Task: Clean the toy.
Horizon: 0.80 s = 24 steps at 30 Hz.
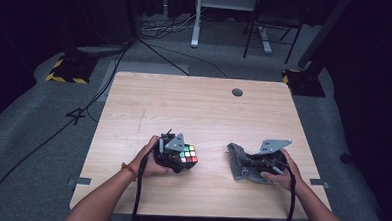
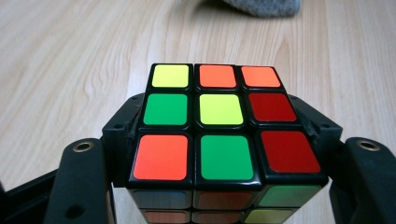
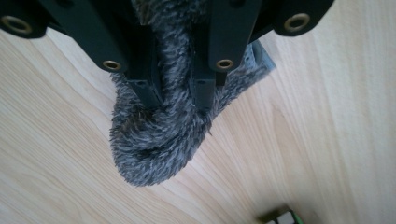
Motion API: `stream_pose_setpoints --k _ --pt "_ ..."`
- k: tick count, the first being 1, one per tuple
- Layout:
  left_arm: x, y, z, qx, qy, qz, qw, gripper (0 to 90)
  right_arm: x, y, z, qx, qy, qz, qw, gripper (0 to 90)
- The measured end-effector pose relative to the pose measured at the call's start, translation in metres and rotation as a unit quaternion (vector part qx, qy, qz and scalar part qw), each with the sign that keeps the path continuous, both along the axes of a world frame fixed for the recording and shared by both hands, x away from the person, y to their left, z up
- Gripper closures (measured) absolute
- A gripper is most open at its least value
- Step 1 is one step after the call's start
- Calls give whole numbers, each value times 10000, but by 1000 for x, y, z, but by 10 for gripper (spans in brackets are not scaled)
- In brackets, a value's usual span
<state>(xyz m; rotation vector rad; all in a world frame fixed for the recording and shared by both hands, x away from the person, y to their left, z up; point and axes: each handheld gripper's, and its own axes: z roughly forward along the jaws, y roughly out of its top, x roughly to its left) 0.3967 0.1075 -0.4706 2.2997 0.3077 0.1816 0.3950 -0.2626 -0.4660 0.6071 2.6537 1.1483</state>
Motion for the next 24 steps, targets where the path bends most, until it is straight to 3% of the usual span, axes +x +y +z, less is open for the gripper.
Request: stream_pose_setpoints --k 5,8,15,24 --pt "0 3 -8 -58 159 52 9998 333 0 -7 -9 15 16 -91 10000 757" --pt "0 4 -12 -200 310 39 9993 332 0 -8 -11 50 9 -118 9999 752" --pt "0 14 -16 -260 446 17 9987 331 1 -11 -17 6 49 -128 9999 746" --pt "-1 18 -22 -97 422 4 9991 324 2 -19 -24 96 167 -221 9996 739"
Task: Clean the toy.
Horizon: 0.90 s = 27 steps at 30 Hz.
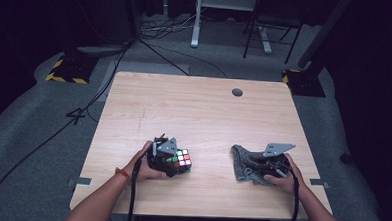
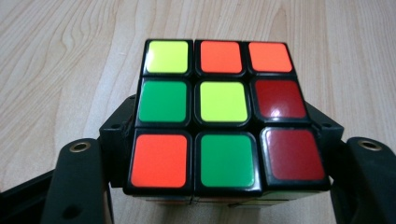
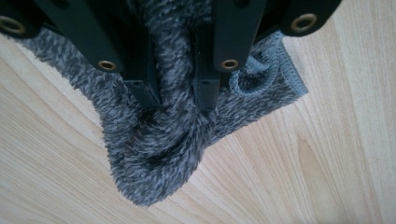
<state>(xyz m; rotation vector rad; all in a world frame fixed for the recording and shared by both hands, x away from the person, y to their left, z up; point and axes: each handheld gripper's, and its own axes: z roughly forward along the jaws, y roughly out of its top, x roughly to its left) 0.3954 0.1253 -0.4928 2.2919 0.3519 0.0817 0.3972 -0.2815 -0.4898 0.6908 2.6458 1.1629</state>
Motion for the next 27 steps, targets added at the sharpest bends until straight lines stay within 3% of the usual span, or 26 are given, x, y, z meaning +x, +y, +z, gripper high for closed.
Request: stream_pose_setpoints --k 8,20,27 --pt "1 -1 -3 -59 129 96 9999 321 2 -2 -3 117 61 28 9999 732" --pt "-2 -4 3 114 -66 269 9996 316 0 0 3 -22 -22 -58 10000 629" --pt "-4 -3 6 312 -191 324 9988 285 -2 2 9 -71 -170 -85 9998 511"
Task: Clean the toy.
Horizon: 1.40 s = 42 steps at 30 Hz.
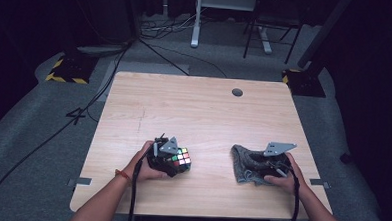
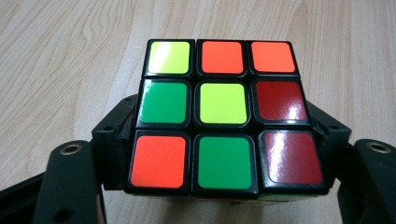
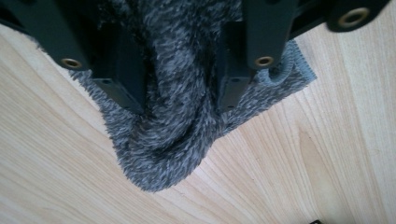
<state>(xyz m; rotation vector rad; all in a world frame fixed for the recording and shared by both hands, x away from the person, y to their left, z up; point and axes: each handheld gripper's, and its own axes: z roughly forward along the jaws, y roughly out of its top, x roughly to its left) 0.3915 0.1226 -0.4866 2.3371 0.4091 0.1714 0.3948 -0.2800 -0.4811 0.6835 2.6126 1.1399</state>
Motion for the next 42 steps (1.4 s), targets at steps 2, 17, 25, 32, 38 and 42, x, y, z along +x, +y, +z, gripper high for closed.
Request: stream_pose_setpoints --k 2,17,25,32,38,42 --pt "-1 1 1 59 -58 29 10000 264 -1 0 1 -14 -23 2 10000 477" --pt "-4 11 9 250 -254 148 9993 158 -9 6 16 -87 -253 -51 9996 221" --pt "-15 17 16 499 -588 247 9967 161 -11 8 24 -259 -363 5 9990 230" --pt "-27 37 21 578 -726 504 9944 158 -15 3 29 -302 -405 -53 9987 239" --pt "-38 59 22 576 -764 827 9920 163 -24 -12 27 -349 -420 -194 9983 240" --pt "-45 71 18 518 -714 1006 9910 162 -29 -24 30 -314 -449 -315 9980 247"
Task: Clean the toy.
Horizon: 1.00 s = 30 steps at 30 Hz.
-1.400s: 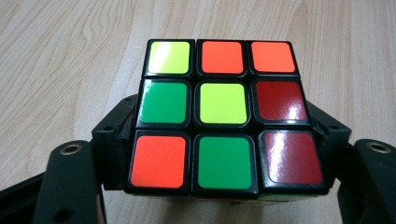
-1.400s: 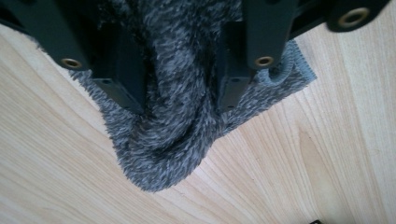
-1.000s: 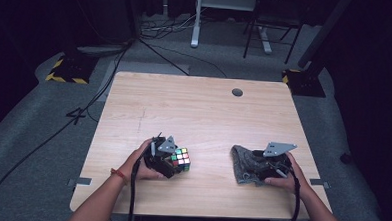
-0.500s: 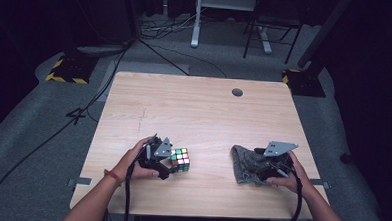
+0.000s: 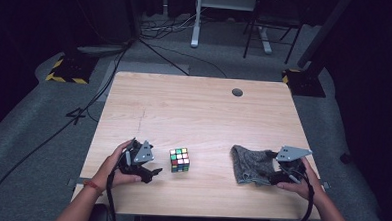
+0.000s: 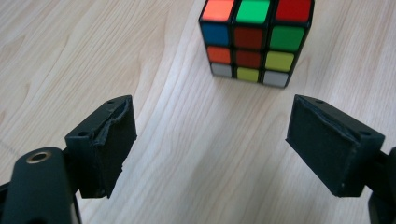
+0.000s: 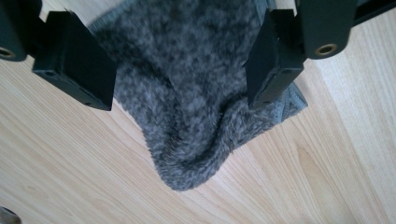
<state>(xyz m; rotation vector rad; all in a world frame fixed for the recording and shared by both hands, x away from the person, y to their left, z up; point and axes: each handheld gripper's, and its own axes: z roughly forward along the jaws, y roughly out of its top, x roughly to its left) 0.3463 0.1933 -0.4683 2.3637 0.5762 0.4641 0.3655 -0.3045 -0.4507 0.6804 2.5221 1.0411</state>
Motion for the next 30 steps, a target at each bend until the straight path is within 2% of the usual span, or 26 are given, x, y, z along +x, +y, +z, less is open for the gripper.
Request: stream_pose_setpoints --k 5,9,13,16,18,23,25,27,30 --pt "-6 11 -7 -11 79 173 9998 163 -6 -16 0 -11 -59 -179 9998 247" --pt "-7 18 -10 69 160 291 9994 164 -12 -30 -5 -113 -63 -323 9994 246" --pt "-7 23 -14 124 219 331 9991 163 -17 -45 -10 -103 5 -475 9988 245" --pt "-6 26 -21 97 294 426 9986 165 -20 -56 -16 -103 21 -665 9977 247" --pt "-5 28 -24 122 359 434 9983 164 -20 -66 -21 -39 111 -852 9963 248" --pt "-4 37 -27 -83 491 525 9974 163 -21 -89 -36 47 262 -1209 9923 249" --pt "-3 40 -30 -272 611 561 9962 162 -22 -96 -41 126 292 -1331 9906 248" --pt "-1 45 -34 -552 802 623 9933 162 -24 -103 -46 269 356 -1464 9882 248" --pt "-1 47 -36 -624 734 589 9936 158 -27 -110 -51 490 395 -1641 9844 250"
